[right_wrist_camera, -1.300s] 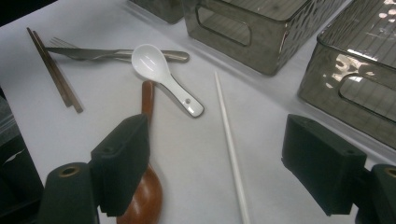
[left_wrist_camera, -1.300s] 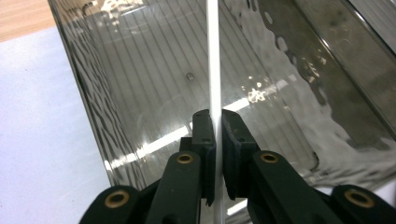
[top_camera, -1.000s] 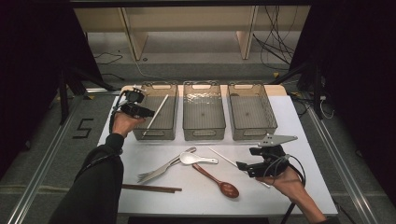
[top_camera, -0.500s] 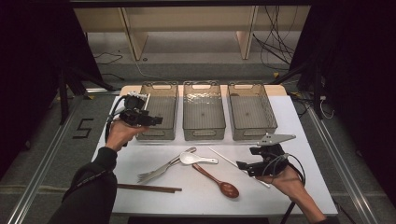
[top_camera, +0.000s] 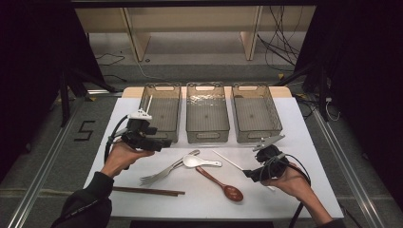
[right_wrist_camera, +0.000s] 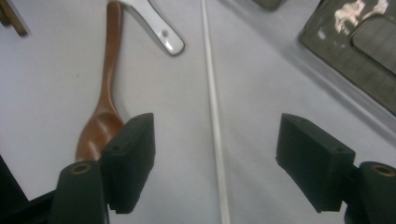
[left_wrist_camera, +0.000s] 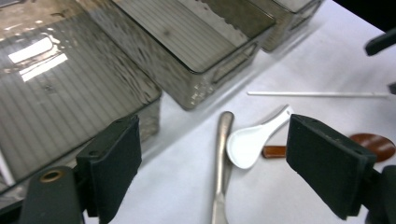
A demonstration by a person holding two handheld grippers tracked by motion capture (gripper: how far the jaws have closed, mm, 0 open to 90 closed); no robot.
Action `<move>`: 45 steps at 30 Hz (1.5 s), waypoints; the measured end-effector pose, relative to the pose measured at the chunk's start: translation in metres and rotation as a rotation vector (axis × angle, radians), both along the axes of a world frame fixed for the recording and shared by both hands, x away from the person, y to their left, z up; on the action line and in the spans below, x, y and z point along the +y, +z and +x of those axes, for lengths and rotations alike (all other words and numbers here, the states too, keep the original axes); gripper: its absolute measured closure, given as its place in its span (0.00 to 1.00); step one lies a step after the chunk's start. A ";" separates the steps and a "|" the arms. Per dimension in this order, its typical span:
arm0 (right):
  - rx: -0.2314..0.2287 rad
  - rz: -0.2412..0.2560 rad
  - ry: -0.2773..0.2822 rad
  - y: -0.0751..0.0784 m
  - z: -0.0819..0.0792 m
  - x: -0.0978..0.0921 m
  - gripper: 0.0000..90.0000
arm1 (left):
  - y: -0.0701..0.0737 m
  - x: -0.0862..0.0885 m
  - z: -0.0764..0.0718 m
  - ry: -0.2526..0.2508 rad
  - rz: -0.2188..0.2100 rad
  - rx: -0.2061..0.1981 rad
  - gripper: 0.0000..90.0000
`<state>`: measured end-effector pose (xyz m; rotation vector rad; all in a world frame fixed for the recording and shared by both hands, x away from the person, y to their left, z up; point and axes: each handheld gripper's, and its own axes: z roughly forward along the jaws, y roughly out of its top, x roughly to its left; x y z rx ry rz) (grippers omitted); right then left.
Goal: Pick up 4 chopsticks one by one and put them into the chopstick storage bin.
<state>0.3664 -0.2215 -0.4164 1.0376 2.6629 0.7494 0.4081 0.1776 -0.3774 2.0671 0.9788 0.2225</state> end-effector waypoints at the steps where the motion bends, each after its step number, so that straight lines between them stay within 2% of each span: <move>1: 0.000 -0.020 0.006 -0.001 0.001 0.000 0.35 | -0.001 -0.001 -0.003 -0.005 -0.006 -0.005 0.19; 3: 0.024 -0.057 0.011 -0.003 0.004 0.001 0.37 | -0.003 -0.003 -0.007 -0.021 -0.026 -0.021 0.19; 9: 0.099 -0.148 0.033 -0.011 0.008 0.001 0.43 | -0.007 -0.009 -0.017 -0.049 -0.019 -0.018 0.18; 11: 0.116 -0.171 0.039 -0.014 0.010 0.000 0.45 | -0.009 -0.013 -0.022 -0.064 0.008 -0.023 0.18; 17: 0.159 -0.218 0.048 -0.021 0.012 -0.002 0.54 | -0.015 -0.018 -0.030 -0.071 -0.004 -0.024 0.18; 25: 0.207 -0.269 0.070 -0.028 0.015 -0.002 0.68 | -0.017 -0.019 -0.039 -0.077 -0.006 -0.035 0.18; 29: 0.224 -0.291 0.077 -0.031 0.016 -0.001 0.73 | -0.021 -0.019 -0.042 -0.072 -0.009 -0.027 0.18; 45: 0.249 -0.341 0.103 -0.036 0.017 0.005 0.88 | -0.023 -0.022 -0.044 -0.087 0.003 -0.026 0.18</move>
